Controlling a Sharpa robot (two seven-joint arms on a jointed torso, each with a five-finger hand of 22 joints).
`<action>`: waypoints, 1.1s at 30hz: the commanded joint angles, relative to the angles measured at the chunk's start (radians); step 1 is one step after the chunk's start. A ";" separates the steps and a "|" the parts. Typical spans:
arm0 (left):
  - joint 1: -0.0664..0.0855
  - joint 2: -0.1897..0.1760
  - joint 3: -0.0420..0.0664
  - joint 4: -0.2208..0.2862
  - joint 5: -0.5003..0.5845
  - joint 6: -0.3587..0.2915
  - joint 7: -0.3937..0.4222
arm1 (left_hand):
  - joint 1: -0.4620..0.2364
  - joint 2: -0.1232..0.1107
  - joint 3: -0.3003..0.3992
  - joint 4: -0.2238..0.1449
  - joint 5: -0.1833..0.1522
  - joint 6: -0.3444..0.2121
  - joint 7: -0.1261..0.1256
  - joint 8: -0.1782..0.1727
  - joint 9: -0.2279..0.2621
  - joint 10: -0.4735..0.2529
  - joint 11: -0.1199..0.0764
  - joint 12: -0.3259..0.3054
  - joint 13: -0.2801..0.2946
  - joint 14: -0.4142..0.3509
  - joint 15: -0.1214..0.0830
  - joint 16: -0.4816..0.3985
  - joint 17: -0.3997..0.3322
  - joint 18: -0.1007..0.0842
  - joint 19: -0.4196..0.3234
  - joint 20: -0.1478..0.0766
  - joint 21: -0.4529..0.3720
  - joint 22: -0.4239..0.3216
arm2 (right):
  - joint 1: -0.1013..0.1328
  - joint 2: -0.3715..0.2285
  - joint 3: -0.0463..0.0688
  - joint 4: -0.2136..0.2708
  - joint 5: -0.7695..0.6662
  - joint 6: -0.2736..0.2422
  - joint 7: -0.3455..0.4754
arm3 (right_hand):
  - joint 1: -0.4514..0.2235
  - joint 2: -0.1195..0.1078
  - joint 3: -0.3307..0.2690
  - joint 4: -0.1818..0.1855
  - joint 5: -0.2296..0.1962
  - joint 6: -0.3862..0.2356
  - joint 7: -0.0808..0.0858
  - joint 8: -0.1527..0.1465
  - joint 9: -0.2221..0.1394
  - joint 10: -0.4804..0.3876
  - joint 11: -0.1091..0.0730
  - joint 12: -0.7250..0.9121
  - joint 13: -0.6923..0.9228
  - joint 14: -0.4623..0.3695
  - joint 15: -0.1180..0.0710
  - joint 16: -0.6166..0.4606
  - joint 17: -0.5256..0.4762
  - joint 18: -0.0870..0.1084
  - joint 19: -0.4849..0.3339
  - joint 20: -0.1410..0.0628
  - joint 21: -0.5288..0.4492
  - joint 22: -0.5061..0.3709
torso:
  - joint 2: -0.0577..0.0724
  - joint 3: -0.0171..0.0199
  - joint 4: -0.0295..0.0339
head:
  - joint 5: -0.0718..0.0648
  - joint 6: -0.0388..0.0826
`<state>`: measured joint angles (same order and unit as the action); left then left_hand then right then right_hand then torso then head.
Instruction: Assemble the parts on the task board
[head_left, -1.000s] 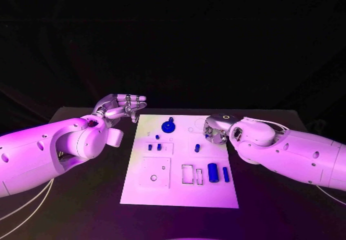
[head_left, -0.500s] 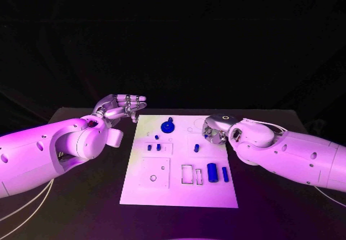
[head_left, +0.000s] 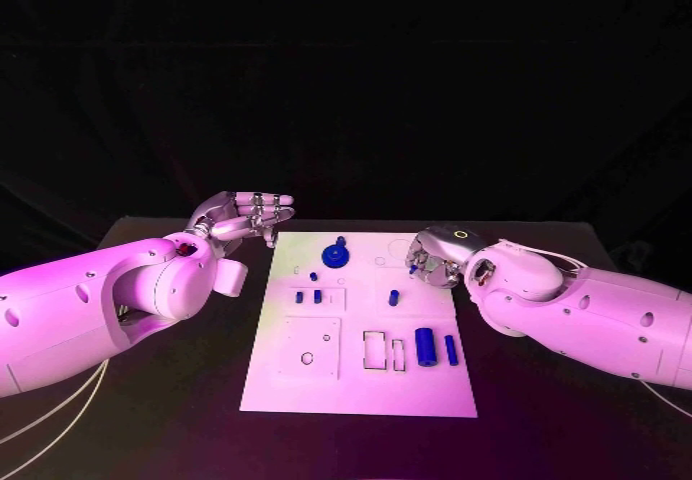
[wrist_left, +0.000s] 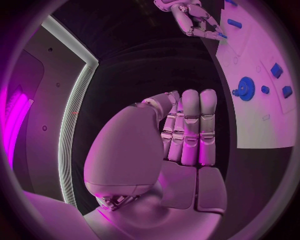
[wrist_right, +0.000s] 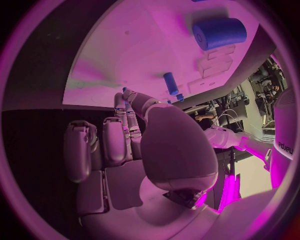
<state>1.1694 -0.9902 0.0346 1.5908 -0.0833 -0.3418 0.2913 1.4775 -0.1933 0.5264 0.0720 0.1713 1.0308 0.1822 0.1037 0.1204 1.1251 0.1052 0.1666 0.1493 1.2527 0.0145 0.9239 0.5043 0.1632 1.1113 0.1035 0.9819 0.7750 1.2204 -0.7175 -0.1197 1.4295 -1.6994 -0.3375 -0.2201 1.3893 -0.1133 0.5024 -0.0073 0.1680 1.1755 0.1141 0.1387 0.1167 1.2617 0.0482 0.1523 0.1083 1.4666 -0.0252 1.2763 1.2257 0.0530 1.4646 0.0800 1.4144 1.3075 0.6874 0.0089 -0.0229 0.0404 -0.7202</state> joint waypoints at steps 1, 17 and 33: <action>0.001 0.004 0.001 0.000 0.021 0.024 -0.003 | 0.007 0.006 -0.002 -0.008 0.001 -0.006 -0.001 0.000 -0.001 -0.007 0.002 0.004 0.000 -0.006 0.002 -0.002 -0.002 0.010 -0.007 -0.001 -0.009 -0.005 | 0.006 -0.016 0.002 0.030 -0.001 -0.051 0.002 | -0.015 -0.005 -0.005 -0.002 -0.006 0.008 0.000 0.007 0.020 0.006 -0.002 -0.006 0.001 0.049 -0.005 0.005 0.000 -0.015 0.021 -0.002 0.004 0.173 | -0.001 0.0002 -0.0004 | 0.000 -0.001; 0.000 0.017 0.000 0.007 0.047 0.030 -0.010 | 0.007 0.006 -0.002 -0.009 0.001 -0.008 0.000 -0.001 -0.002 -0.009 0.003 0.004 0.000 -0.007 0.003 -0.002 -0.002 0.010 -0.008 -0.001 -0.011 -0.006 | 0.010 -0.029 0.007 0.231 0.035 -0.049 0.009 | -0.021 -0.005 -0.008 0.000 -0.015 0.008 -0.001 0.008 0.022 0.007 -0.002 -0.009 0.002 0.049 -0.005 0.009 0.002 -0.016 0.023 -0.002 0.009 0.176 | 0.000 0.0003 0.0013 | 0.037 -0.002; -0.002 0.037 -0.003 0.040 0.048 0.026 -0.012 | 0.004 0.006 -0.004 -0.008 0.001 -0.010 0.002 -0.001 -0.002 -0.012 0.004 0.005 0.000 -0.008 0.004 -0.001 -0.003 0.010 -0.008 0.000 -0.010 -0.006 | -0.061 0.118 -0.006 0.196 0.044 -0.010 0.043 | -0.025 -0.002 -0.009 0.002 -0.010 0.005 0.000 0.006 0.023 0.005 -0.001 -0.012 0.003 0.049 -0.004 0.011 0.002 -0.016 0.023 -0.002 0.009 0.177 | 0.003 -0.0013 0.0005 | 0.082 -0.031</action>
<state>1.1675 -0.9557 0.0315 1.6251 -0.0427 -0.3298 0.2779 1.4775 -0.1934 0.5237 0.0693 0.1713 1.0272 0.1857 0.1036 0.1188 1.1217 0.1087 0.1666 0.1490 1.2493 0.0179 0.9239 0.5028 0.1631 1.1114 0.1035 0.9759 0.7695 1.1626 -0.6040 -0.1249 1.6311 -1.6568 -0.3744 -0.1977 1.3771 -0.1175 0.4992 -0.0043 0.1557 1.1748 0.1169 0.1376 0.1302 1.2616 0.0485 0.1446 0.1109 1.4665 -0.0251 1.2800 1.2269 0.0531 1.4645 0.0800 1.4191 1.3073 0.6905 0.0079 -0.0222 0.1179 -0.7470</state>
